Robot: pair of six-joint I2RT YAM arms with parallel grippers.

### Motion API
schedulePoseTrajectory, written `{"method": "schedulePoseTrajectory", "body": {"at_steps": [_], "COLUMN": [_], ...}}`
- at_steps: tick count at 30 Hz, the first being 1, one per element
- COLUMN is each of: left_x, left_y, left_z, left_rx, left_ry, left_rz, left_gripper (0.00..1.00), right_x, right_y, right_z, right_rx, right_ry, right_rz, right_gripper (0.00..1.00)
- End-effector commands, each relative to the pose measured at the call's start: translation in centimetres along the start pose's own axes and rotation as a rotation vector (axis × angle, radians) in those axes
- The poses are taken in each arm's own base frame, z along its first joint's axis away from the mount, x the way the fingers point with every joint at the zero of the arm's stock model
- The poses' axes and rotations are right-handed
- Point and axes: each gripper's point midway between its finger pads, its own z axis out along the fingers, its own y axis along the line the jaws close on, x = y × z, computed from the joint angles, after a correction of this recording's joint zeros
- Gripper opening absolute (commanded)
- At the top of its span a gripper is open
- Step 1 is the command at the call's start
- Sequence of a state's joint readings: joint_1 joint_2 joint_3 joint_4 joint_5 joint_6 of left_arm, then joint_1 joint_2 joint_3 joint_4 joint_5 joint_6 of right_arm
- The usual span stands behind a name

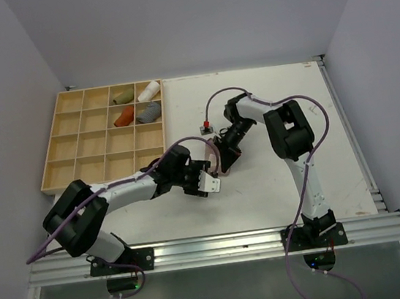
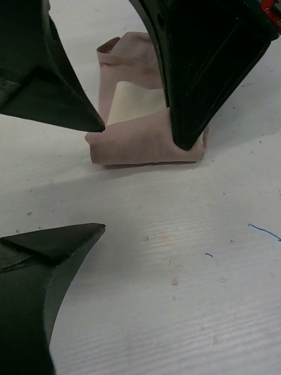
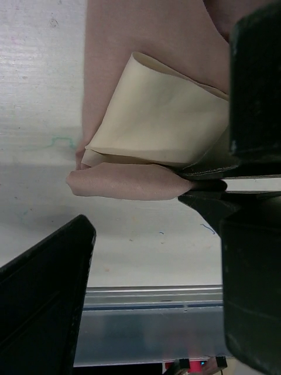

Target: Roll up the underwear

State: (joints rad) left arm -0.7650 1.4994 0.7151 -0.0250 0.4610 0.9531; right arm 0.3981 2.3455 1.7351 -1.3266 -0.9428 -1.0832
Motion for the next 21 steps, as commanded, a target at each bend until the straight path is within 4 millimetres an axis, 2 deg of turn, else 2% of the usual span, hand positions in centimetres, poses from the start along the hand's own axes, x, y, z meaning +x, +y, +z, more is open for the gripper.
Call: {"method": "schedulePoseTrajectory", "body": {"at_steps": [1, 8, 9, 11, 12, 14, 15, 16, 17, 18, 19, 20, 21], "left_x": [-2.7, -2.6, -2.1, -2.2, -1.6, -1.6, -0.5, -0.2, -0.6, 1.0, 0.2, 0.4, 1.3], "left_y": [5.1, 6.4, 6.1, 6.3, 5.7, 6.0, 4.6, 4.3, 5.0, 2.9, 3.7, 3.1, 1.2], "left_z": [1.0, 2.5, 3.0, 3.5, 4.1, 4.6, 5.3, 5.5, 5.7, 6.2, 6.4, 6.5, 6.4], "left_rx": [-0.156, -0.185, -0.165, -0.157, -0.124, -0.102, -0.033, -0.007, -0.004, 0.088, 0.104, 0.144, 0.228], "left_ry": [-0.059, -0.045, -0.034, -0.039, -0.023, -0.017, 0.018, 0.030, 0.034, 0.085, 0.077, 0.088, 0.124], "left_rz": [0.168, 0.181, 0.174, 0.173, 0.161, 0.166, 0.148, 0.146, 0.142, 0.098, 0.098, 0.073, 0.028], "left_gripper": [0.66, 0.63, 0.63, 0.58, 0.56, 0.44, 0.39, 0.31, 0.28, 0.21, 0.18, 0.15, 0.13], "right_x": [-0.3, 0.1, 0.1, 0.1, 0.1, 0.1, 0.2, 0.1, -0.2, -0.5, -1.0, -1.3, -1.7], "right_y": [1.1, 1.1, 1.1, 1.1, 1.1, 1.0, 1.0, 1.2, 1.1, 1.1, 1.0, 0.8, 0.7], "right_z": [-0.5, -0.5, -0.5, -0.5, -0.5, -0.6, -0.7, -0.8, -1.0, -1.3, -1.7, -2.3, -2.8], "right_rx": [-0.033, -0.042, -0.045, -0.048, -0.050, -0.050, -0.052, -0.057, -0.055, -0.054, -0.044, -0.028, -0.019], "right_ry": [-0.025, -0.021, -0.023, -0.026, -0.027, -0.031, -0.035, -0.041, -0.058, -0.073, -0.085, -0.096, -0.107], "right_rz": [0.042, 0.047, 0.051, 0.052, 0.055, 0.056, 0.058, 0.063, 0.062, 0.063, 0.078, 0.083, 0.086], "right_gripper": [0.05, 0.06, 0.06, 0.06, 0.06, 0.07, 0.11, 0.16, 0.22, 0.33, 0.39, 0.43, 0.56]}}
